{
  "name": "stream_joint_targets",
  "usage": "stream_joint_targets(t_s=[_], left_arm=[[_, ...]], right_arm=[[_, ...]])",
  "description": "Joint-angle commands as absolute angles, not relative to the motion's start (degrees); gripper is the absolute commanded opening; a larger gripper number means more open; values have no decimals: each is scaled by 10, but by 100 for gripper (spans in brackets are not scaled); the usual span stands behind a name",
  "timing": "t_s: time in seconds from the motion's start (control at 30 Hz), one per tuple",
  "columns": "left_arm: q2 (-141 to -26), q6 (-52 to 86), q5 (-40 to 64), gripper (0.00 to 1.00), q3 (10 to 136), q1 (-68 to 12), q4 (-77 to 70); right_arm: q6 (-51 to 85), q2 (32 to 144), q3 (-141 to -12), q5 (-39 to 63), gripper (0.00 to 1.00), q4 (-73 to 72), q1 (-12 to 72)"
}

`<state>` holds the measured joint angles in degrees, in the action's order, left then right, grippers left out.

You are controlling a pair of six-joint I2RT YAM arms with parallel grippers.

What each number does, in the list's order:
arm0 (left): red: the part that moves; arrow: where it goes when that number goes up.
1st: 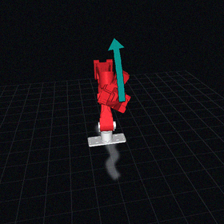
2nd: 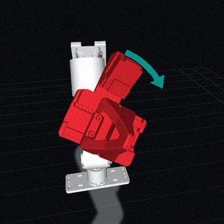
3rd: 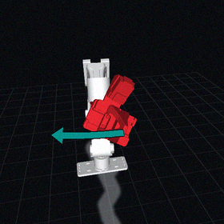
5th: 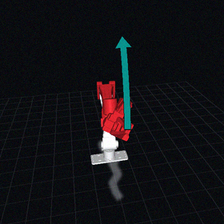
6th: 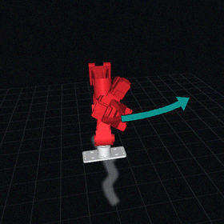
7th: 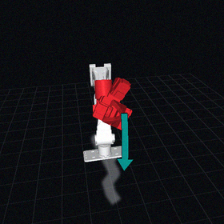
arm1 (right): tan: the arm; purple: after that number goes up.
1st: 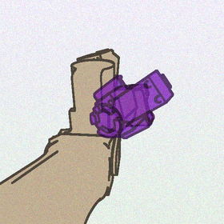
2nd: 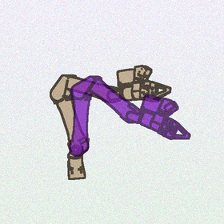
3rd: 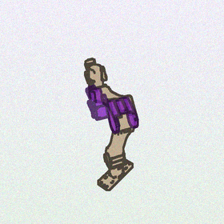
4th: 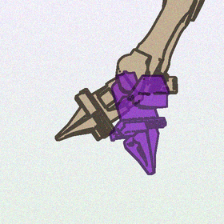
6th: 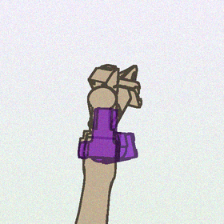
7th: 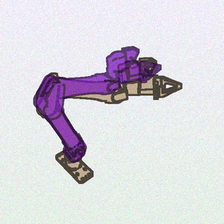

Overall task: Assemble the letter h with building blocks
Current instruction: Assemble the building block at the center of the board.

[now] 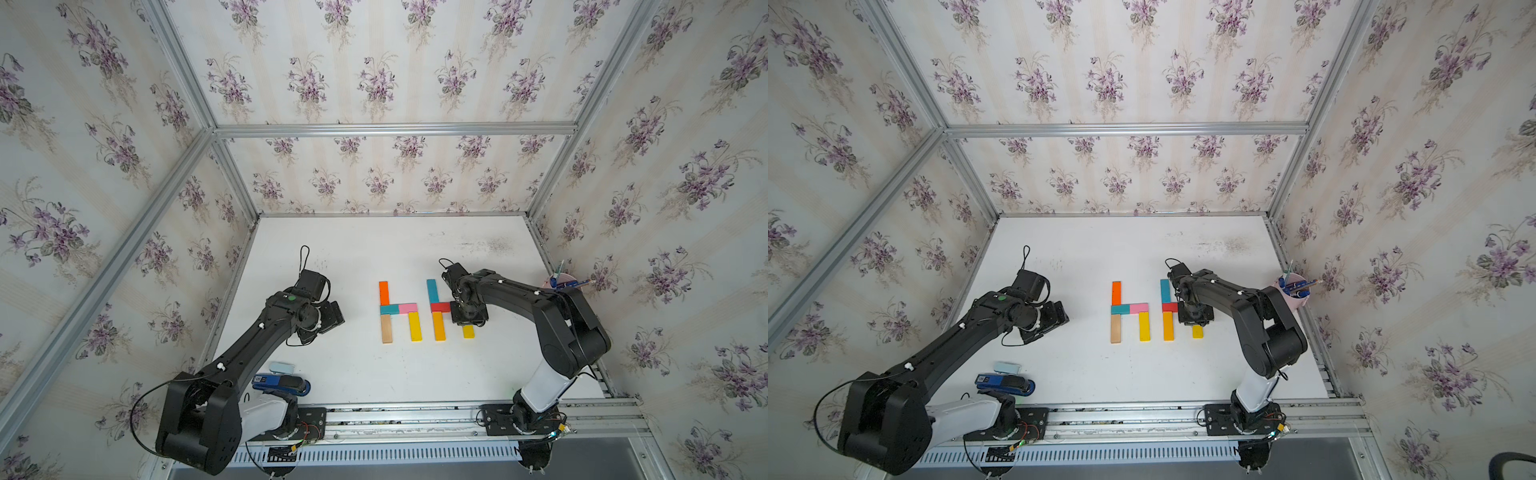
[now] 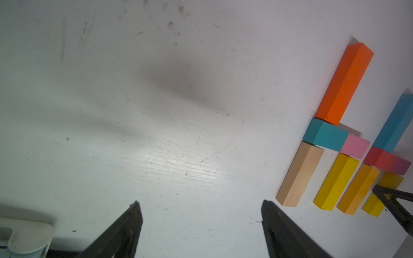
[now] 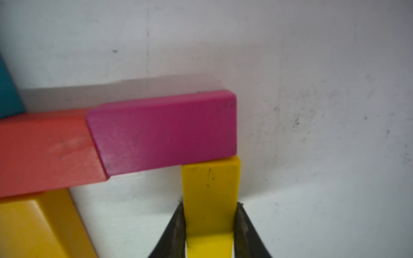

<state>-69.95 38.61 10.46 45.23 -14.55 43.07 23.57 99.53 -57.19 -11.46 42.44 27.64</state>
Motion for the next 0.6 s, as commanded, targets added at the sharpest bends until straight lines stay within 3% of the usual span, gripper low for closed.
stream_joint_targets(t_s=[0.0,0.33,0.43,0.57], left_arm=[[-698,384,100,86,452,-145,427],[-697,383,99,86,453,-145,427],[-698,383,99,86,454,-145,427],[-698,383,99,86,456,-146,428]], right_arm=[[232,1007,-565,-135,31,411,279],[234,1013,-566,-128,33,418,294],[241,1011,-569,-132,46,425,294],[246,993,-574,-124,56,434,294]])
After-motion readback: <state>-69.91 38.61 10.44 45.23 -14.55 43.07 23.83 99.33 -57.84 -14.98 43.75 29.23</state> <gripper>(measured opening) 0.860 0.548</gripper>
